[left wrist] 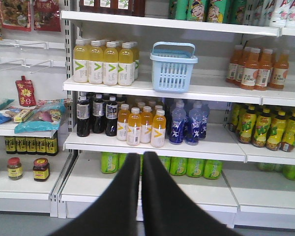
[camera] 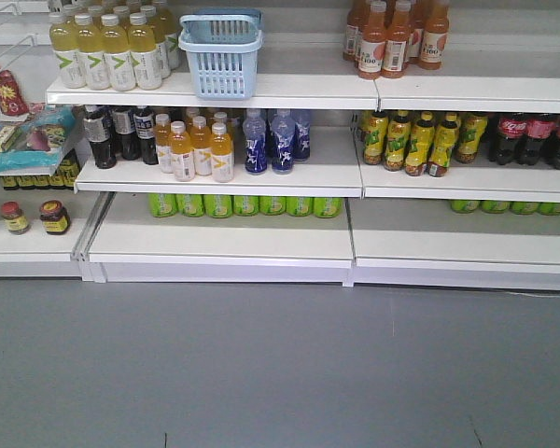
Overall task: Place coke in basket with both arms
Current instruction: 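Drive the base toward the shelf holding the light-blue basket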
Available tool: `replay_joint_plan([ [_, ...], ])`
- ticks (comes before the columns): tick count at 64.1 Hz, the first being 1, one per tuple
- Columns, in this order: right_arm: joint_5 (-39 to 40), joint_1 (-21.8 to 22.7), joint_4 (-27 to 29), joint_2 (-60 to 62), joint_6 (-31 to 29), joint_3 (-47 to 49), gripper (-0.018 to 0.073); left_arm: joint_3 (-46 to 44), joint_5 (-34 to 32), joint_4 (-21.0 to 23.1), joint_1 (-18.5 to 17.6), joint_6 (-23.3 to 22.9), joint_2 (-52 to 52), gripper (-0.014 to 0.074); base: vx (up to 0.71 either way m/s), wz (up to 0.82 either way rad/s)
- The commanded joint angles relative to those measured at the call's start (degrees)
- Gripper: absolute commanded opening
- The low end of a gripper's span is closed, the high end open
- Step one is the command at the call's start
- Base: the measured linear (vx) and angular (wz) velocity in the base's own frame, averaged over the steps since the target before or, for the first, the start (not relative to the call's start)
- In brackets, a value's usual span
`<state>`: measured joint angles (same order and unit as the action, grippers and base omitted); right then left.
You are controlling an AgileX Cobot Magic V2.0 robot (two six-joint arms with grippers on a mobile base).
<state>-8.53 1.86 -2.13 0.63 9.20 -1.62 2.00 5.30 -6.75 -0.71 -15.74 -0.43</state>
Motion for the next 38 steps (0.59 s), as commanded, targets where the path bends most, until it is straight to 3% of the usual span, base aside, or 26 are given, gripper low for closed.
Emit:
replay_joint_plan([
  [1, 4.3, 0.4, -0.4, 0.7, -0.3, -0.3, -0.0005, -1.9, -4.6, 0.0, -0.4, -0.3, -1.1, -0.0006, 0.08, 0.00],
  [38, 4.3, 0.4, -0.4, 0.7, -0.3, -0.3, -0.0005, -1.9, -4.6, 0.0, -0.4, -0.3, -1.1, -0.0006, 0.10, 0.00],
])
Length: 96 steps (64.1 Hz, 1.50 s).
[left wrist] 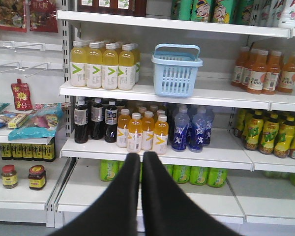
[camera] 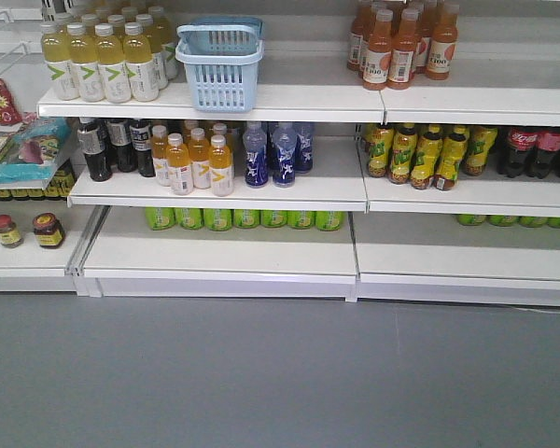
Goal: Place coke in basket with both arms
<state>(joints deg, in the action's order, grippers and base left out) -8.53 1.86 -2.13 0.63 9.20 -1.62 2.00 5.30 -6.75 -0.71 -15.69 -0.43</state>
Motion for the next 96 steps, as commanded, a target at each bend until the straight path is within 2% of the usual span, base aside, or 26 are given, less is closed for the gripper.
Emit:
replay_joint_plan([
  [1, 4.3, 0.4, -0.4, 0.7, -0.3, -0.3, -0.0005, -1.9, -4.6, 0.0, -0.4, -0.4, -1.1, -0.0006, 0.12, -0.01],
  [96, 4.3, 0.4, -0.4, 0.7, -0.3, -0.3, -0.0005, -1.9, -4.6, 0.0, -0.4, -0.4, -1.1, -0.0006, 0.13, 0.00],
])
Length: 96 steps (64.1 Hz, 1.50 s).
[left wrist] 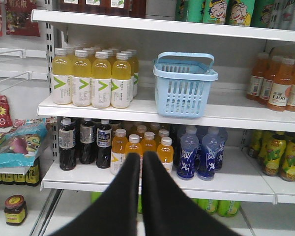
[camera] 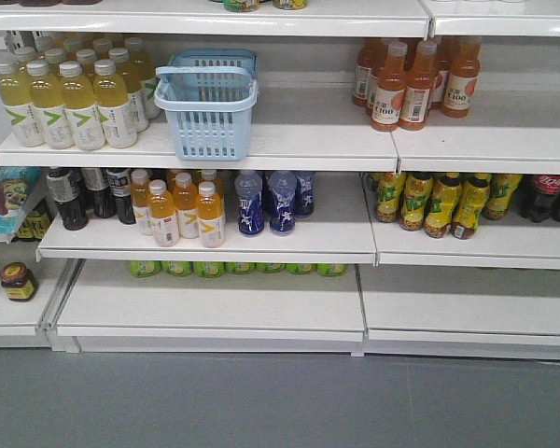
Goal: Place coke in basket with both arms
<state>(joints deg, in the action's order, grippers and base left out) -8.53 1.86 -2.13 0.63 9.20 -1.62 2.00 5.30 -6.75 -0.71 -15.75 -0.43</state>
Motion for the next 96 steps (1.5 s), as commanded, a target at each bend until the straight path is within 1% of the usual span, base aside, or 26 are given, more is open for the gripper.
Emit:
replay_joint_plan([
  [1, 4.3, 0.4, -0.4, 0.7, -0.3, -0.3, -0.0005, -1.9, -4.6, 0.0, -0.4, -0.3, -1.1, -0.0006, 0.10, -0.01],
  [96, 4.3, 0.4, -0.4, 0.7, -0.3, -0.3, -0.0005, -1.9, -4.6, 0.0, -0.4, -0.3, -1.1, -0.0006, 0.09, -0.01],
])
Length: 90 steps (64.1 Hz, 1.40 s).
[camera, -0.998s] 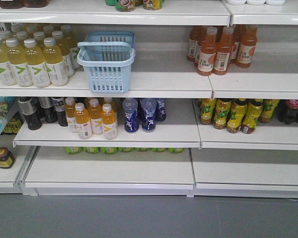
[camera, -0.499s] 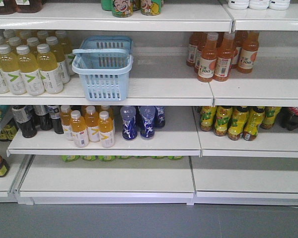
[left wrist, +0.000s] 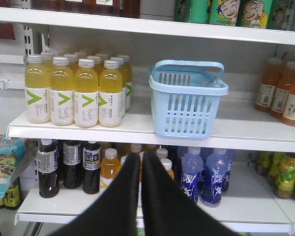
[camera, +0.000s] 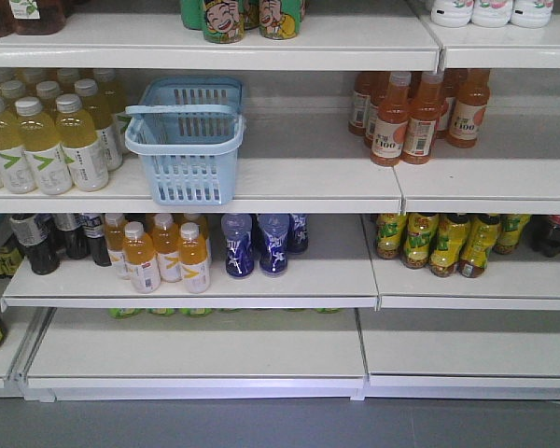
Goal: Place coke in basket with both arms
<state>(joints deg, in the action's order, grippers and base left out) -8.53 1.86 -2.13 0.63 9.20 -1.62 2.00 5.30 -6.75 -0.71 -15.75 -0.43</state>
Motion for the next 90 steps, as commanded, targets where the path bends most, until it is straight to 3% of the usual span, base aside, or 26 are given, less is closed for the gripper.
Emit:
replay_joint_plan([
  [1, 4.3, 0.4, -0.4, 0.7, -0.3, -0.3, -0.0005, -1.9, -4.6, 0.0, -0.4, -0.3, -1.1, -0.0006, 0.08, -0.01],
  [90, 4.3, 0.4, -0.4, 0.7, -0.3, -0.3, -0.0005, -1.9, -4.6, 0.0, -0.4, -0.3, -1.1, -0.0006, 0.07, -0.01],
])
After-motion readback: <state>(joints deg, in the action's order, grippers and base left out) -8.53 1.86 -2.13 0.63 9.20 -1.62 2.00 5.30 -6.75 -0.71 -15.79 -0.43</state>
